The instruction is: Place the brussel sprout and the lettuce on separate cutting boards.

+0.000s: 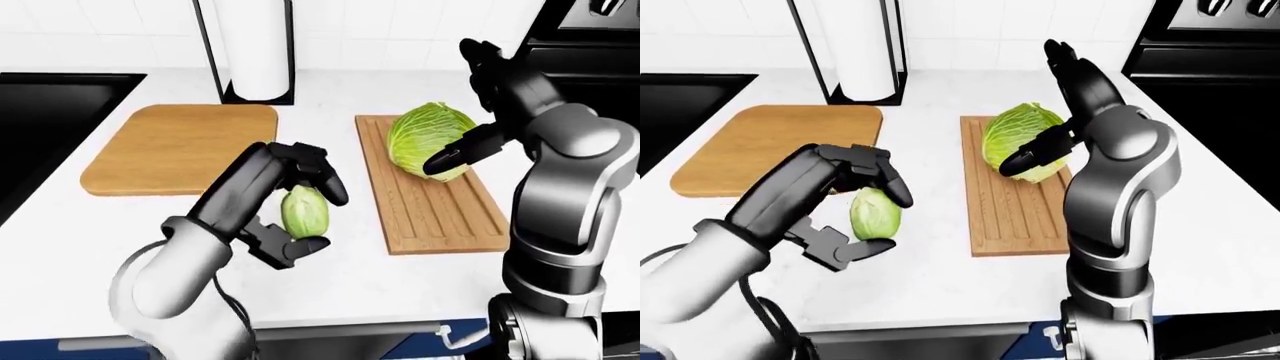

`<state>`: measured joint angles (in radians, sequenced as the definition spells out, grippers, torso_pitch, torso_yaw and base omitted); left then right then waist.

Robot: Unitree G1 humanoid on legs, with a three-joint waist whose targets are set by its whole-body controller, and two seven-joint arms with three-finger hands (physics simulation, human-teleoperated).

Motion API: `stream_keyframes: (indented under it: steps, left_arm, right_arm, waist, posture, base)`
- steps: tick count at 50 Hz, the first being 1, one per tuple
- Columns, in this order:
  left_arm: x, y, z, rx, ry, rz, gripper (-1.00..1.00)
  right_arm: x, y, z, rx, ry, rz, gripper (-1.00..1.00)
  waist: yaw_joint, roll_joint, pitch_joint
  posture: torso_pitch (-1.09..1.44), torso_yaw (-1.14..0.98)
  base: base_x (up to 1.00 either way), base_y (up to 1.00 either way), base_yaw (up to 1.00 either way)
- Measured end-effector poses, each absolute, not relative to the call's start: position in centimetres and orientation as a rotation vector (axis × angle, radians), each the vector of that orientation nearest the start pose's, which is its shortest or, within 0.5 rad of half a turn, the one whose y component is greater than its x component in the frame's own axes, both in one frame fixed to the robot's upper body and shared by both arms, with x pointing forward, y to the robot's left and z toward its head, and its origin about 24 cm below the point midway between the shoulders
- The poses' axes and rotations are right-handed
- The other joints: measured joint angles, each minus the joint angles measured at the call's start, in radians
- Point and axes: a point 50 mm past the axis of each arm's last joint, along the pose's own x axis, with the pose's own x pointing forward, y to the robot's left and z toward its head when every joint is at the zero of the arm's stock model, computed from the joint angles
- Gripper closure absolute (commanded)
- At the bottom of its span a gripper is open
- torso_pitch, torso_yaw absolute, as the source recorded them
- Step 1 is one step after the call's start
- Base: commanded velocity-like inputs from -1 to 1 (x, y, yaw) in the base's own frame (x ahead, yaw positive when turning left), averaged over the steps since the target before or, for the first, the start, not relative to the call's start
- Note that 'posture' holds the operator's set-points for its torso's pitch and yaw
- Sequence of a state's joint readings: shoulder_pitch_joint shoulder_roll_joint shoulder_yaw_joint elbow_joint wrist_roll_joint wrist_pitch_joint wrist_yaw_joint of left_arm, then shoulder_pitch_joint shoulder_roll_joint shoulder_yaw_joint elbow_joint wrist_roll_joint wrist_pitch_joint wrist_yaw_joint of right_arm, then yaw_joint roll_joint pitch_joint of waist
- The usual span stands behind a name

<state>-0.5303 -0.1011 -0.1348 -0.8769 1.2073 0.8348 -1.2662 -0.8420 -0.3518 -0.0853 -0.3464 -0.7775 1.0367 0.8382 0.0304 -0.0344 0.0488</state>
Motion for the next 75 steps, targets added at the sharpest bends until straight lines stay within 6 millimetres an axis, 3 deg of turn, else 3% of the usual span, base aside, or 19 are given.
stream_keyframes:
  steps: [6,10,14,21,33,44,54,62,63,64,75]
  left_arm:
    - [23.6,12.4,27.7,0.656,-0.193,-0.338,0.43]
    - [26.3,13.7,28.3,0.600,-0.159,-0.281,0.36]
    - [29.2,16.4,28.7,0.556,-0.124,-0.170,0.37]
    - [32.6,19.1,27.8,0.514,-0.106,-0.025,0.46]
    - [35.7,21.6,25.1,0.493,-0.021,0.102,0.51]
    - [37.1,23.7,23.7,0.508,0.011,0.245,0.50]
    - [37.4,23.9,22.0,0.525,0.050,0.241,0.31]
    - [37.3,23.9,22.3,0.537,0.036,0.249,-0.26]
    - [37.3,23.9,22.4,0.539,0.034,0.249,-0.50]
    - [37.3,23.9,22.4,0.541,0.031,0.249,-0.55]
    - [37.1,23.6,21.6,0.547,0.047,0.234,-0.53]
  right_arm:
    - [30.2,-19.2,28.2,-0.627,0.025,0.016,-1.00]
    - [30.3,-19.0,28.2,-0.630,0.024,0.020,-1.00]
    - [30.4,-18.8,28.1,-0.633,0.024,0.030,-1.00]
    - [30.3,-19.0,28.3,-0.631,0.019,0.014,-1.00]
    - [30.5,-19.0,28.1,-0.630,0.028,0.018,-1.00]
    - [30.5,-18.9,28.1,-0.632,0.027,0.020,-1.00]
    - [30.6,-19.0,27.9,-0.631,0.032,0.021,-1.00]
    - [30.6,-19.0,27.8,-0.630,0.034,0.024,-1.00]
    - [30.5,-19.0,27.9,-0.630,0.033,0.023,-1.00]
    - [30.6,-19.0,27.8,-0.630,0.033,0.021,-1.00]
    - [30.6,-19.0,27.7,-0.631,0.036,0.019,-1.00]
  waist:
    - [-0.001,0.001,0.005]
    - [0.002,0.002,0.011]
    - [-0.002,0.005,0.013]
    - [-0.013,0.025,0.002]
    - [-0.029,0.049,-0.007]
    - [-0.031,0.050,-0.016]
    - [-0.033,0.049,-0.017]
    - [-0.035,0.050,-0.015]
    - [-0.035,0.050,-0.015]
    - [-0.035,0.051,-0.016]
    - [-0.034,0.050,-0.010]
  posture:
    - [0.00,0.00]
    - [0.00,0.00]
    - [0.00,0.00]
    - [0.00,0.00]
    - [0.00,0.00]
    - [0.00,0.00]
    - [0.00,0.00]
    - [0.00,0.00]
    - [0.00,0.00]
    - [0.00,0.00]
    - [0.00,0.00]
  base:
    - [0.00,0.00,0.00]
    - [0.00,0.00,0.00]
    - [0.00,0.00,0.00]
    - [0.00,0.00,0.00]
    - [0.00,0.00,0.00]
    - [0.00,0.00,0.00]
    - [0.00,0.00,0.00]
    - [0.00,0.00,0.00]
    - [0.00,0.00,0.00]
    - [0.00,0.00,0.00]
    - [0.00,0.00,0.00]
